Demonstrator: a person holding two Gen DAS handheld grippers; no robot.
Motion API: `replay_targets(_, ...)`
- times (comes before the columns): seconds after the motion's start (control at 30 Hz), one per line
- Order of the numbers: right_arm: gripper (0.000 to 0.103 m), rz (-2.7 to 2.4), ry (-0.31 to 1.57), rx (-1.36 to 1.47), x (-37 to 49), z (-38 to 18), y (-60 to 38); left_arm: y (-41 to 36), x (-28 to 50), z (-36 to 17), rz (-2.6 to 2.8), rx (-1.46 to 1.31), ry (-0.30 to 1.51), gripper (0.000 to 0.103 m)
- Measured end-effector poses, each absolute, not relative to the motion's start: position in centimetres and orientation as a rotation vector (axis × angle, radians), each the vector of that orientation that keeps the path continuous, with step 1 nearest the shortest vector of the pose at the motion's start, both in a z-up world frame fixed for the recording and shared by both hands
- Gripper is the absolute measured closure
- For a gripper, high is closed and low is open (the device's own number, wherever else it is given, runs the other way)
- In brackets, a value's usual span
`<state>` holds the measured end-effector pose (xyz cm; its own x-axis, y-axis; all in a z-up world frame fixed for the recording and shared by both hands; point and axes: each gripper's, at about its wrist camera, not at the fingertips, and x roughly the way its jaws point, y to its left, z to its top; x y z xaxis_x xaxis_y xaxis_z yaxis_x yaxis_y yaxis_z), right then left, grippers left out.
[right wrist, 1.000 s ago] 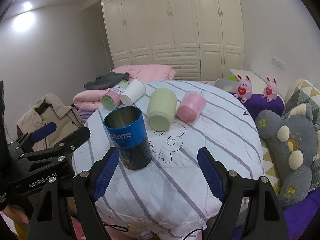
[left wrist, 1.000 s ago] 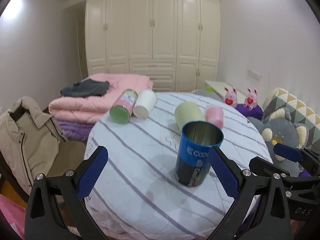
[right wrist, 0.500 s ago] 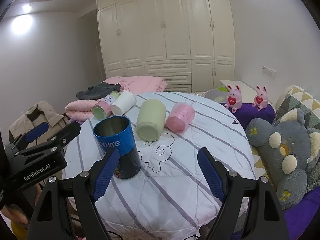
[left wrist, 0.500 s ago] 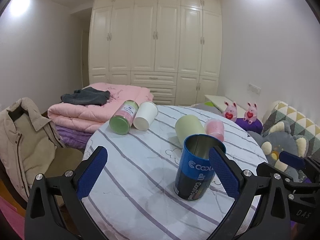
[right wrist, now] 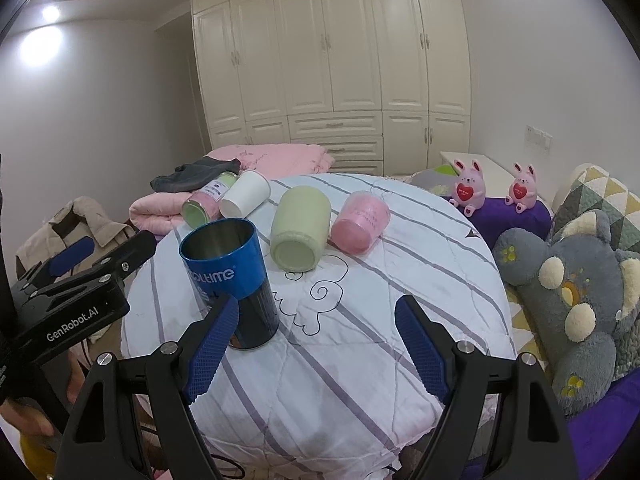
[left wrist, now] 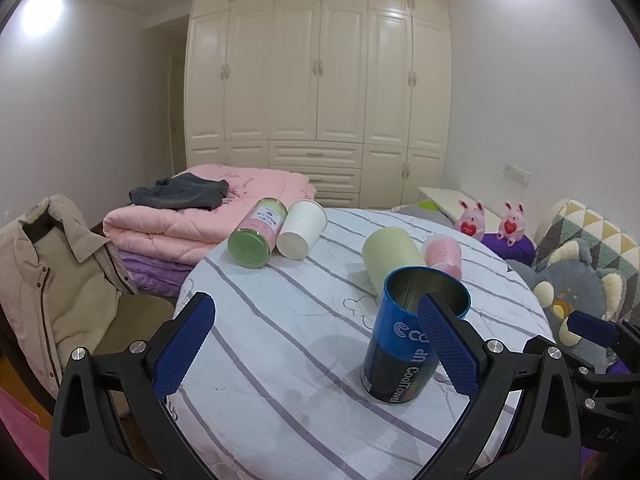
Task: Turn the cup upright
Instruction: 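Open the right tool and withdraw from the upright blue cup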
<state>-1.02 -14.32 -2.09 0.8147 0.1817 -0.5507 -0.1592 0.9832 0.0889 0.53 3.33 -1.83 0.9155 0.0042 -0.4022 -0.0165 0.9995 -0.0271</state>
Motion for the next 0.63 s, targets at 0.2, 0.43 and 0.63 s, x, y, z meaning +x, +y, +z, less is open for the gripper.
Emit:
replay_targets(0.2, 0.021, 0.185, 0.612, 0.043, -0.90, -2.40, -14.35, 2.89, 0.73, -1.90, 0.012, -0.011, 0.425, 0.001)
replay_targets(0.43, 0.021, 0.190, 0.629, 0.043, -0.86, -2.59, -14.28, 2.50, 0.67, -1.77, 0.015, 0.003, 0.421, 0.001)
replay_targets(0.63, 0.021, 0.193, 0.640, 0.043, -0.75, -2.70, -14.35, 2.35, 0.71, -1.76, 0.016, 0.009, 0.421, 0.001)
